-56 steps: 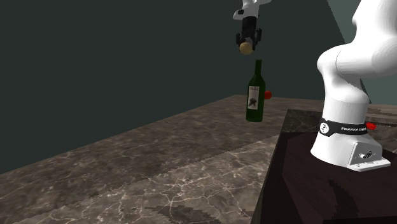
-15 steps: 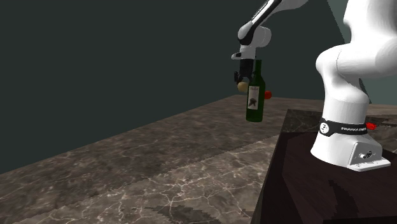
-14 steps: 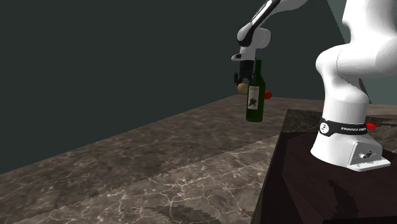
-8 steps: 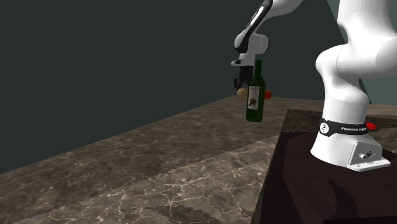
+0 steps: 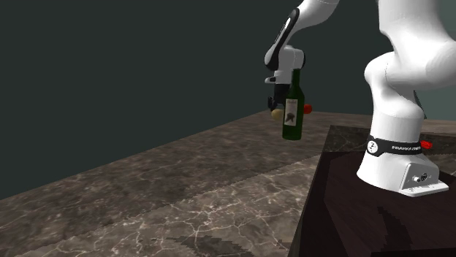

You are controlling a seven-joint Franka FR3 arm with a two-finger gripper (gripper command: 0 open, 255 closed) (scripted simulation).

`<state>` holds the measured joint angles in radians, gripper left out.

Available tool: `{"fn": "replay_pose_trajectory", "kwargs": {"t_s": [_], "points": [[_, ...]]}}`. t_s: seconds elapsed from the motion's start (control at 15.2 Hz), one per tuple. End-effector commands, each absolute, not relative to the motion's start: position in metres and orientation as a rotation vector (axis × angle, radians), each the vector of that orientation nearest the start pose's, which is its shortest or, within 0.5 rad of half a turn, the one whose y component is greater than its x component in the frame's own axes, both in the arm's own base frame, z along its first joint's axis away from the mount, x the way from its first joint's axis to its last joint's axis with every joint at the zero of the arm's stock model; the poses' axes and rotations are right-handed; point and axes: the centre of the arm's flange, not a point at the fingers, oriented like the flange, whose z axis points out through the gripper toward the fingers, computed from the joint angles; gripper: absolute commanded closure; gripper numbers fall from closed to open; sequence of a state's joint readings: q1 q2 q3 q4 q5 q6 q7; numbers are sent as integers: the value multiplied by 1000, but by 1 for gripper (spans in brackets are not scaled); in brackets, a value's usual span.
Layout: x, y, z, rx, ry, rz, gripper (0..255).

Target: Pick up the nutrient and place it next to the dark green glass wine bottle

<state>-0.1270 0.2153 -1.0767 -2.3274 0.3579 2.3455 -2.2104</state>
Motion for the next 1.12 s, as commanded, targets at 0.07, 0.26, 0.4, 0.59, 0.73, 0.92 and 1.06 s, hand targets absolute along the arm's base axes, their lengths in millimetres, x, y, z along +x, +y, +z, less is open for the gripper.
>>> {"fn": "replay_pose_trajectory", "kwargs": {"t_s": [0.07, 0.26, 0.4, 0.59, 0.73, 0.92, 1.06], "points": [[182, -470, 269, -2868, -1128, -95, 255], [182, -470, 253, -2868, -1128, -95, 255], [182, -470, 243, -2868, -1128, -95, 255], [216, -511, 300, -2986, -1241, -135, 0], [217, -505, 310, -2983, -1270, -163, 0], [217, -487, 340, -2972, -1349, -240, 0], [219, -487, 329, -2972, -1349, -240, 0]]}}
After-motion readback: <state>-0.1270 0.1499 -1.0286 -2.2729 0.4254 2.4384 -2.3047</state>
